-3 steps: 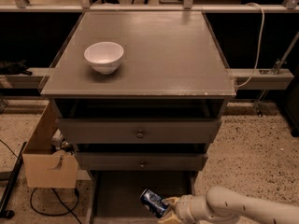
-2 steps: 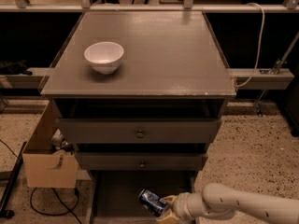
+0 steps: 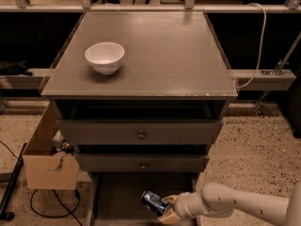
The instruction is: Place pepsi can into bottom drawer
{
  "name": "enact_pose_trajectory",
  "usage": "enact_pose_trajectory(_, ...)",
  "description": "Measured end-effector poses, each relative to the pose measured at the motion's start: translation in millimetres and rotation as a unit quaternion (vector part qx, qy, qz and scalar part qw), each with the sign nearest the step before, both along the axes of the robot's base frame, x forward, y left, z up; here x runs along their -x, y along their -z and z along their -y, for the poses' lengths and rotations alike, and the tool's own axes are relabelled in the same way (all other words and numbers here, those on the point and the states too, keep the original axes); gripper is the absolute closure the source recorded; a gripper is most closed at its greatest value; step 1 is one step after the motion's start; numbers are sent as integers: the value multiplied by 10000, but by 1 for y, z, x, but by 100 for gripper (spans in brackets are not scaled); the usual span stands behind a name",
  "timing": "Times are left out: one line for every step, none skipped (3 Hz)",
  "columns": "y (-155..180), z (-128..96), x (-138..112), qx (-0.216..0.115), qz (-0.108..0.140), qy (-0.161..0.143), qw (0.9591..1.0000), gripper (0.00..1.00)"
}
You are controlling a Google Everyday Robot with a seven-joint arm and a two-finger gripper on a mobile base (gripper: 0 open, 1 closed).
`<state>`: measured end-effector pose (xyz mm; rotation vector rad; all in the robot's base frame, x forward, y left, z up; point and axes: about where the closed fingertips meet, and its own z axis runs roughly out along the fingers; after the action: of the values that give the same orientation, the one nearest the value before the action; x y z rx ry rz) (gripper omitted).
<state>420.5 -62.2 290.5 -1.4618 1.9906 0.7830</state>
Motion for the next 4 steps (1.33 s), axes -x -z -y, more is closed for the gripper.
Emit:
enact_pose_trajectory(21,11,-16,-137,28,79,9999,100)
enact_pose_trajectory(55,18,-35,-75,-109,159,9998,100)
enact_pose_trajectory(93,18,-51,116,-324,182,9992,100)
enact_pose_trajectory(132,14,-61,352,-528,207,9978,100)
